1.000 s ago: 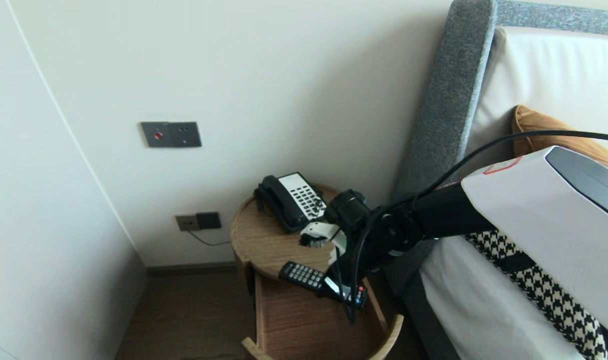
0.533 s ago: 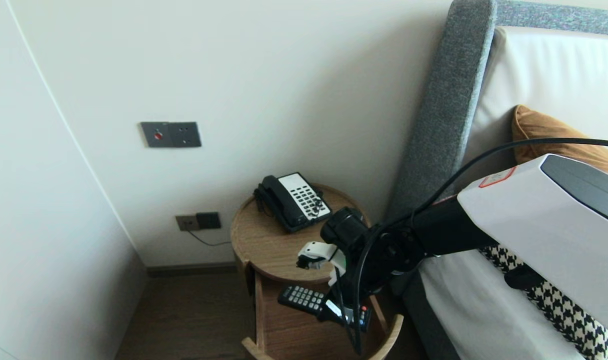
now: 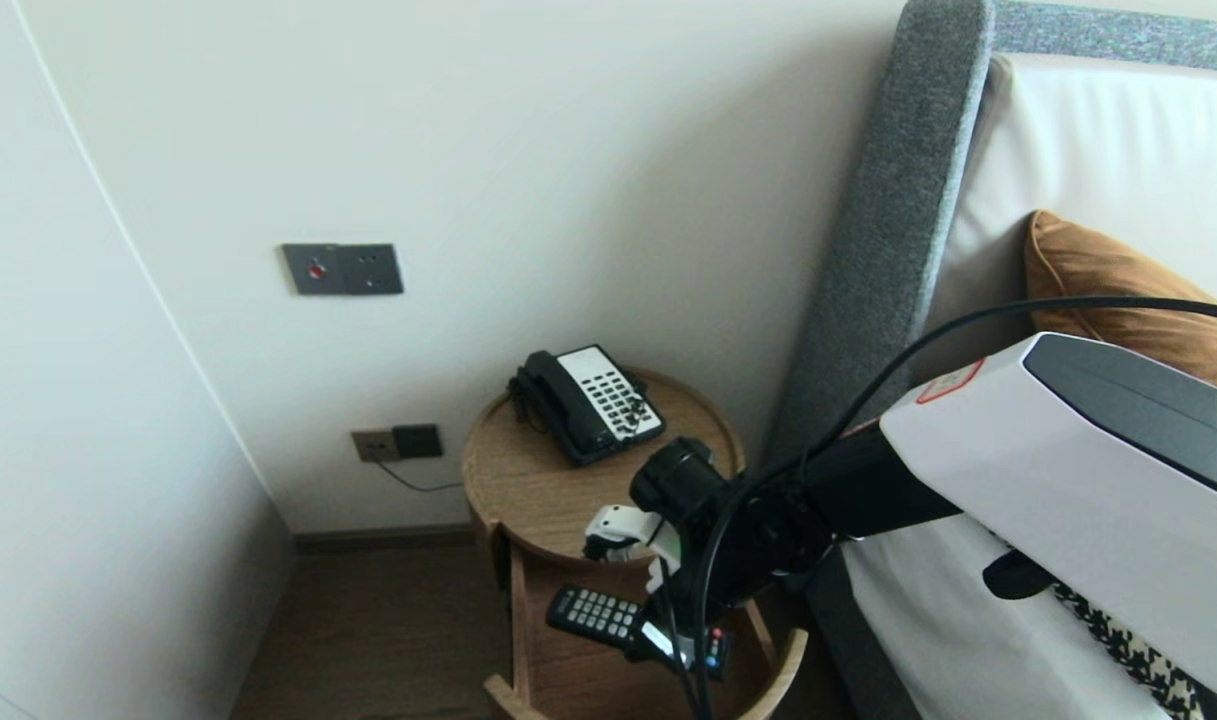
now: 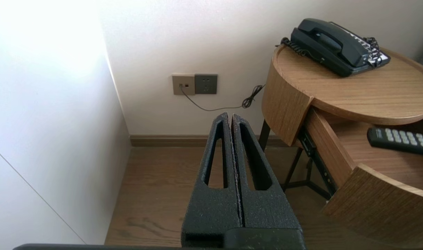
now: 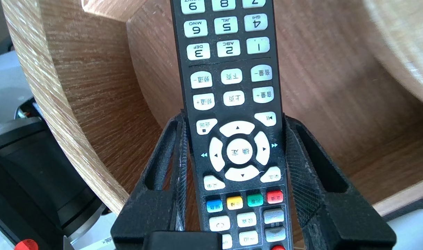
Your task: Put the remote controls on the table in the drawer one by one
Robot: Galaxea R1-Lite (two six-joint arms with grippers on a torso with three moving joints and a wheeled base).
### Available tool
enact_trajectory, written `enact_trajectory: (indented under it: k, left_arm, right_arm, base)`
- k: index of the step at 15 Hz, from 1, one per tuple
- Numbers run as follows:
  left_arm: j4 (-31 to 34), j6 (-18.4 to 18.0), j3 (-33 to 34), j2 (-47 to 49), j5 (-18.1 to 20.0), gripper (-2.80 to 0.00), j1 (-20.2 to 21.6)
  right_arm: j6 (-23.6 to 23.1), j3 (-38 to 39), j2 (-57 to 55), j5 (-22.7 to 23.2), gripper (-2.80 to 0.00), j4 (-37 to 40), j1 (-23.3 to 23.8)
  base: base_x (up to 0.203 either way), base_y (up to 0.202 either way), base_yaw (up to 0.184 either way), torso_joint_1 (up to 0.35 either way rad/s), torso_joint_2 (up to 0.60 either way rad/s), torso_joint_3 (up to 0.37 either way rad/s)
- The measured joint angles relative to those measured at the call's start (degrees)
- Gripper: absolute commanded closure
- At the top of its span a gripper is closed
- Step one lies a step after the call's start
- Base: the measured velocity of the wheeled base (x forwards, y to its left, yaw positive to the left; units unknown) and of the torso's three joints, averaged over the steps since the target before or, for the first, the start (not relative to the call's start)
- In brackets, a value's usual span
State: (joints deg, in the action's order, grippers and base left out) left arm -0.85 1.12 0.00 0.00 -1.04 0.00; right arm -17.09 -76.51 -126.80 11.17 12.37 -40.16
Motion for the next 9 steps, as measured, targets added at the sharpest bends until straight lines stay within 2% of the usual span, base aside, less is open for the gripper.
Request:
enact_trajectory:
  k: [4,7,9]
  left_arm:
    - [0.00,-0.02,0.00,0.00,0.00,0.00,0.00]
    - [0.00,-0.01,0.00,0.00,0.00,0.00,0.00]
    - [-0.02,0.00,0.00,0.00,0.00,0.00,0.00]
  right_arm:
    - [-0.48,-0.20,-1.33,-0.09,0.00,-0.09,-0.79]
    - [-4.34,-0.30,-2.55,-0.13,0.00,-0.06,-1.04]
    - [-5.25,-0.64,-3.26,-0.32,0.00,-0.13,-1.09]
  base:
    - [0.000,0.000,0.000,0.000,0.00,0.000]
    - [0.000,0.000,0.000,0.000,0.00,0.000]
    - [0.000,0.000,0.000,0.000,0.00,0.000]
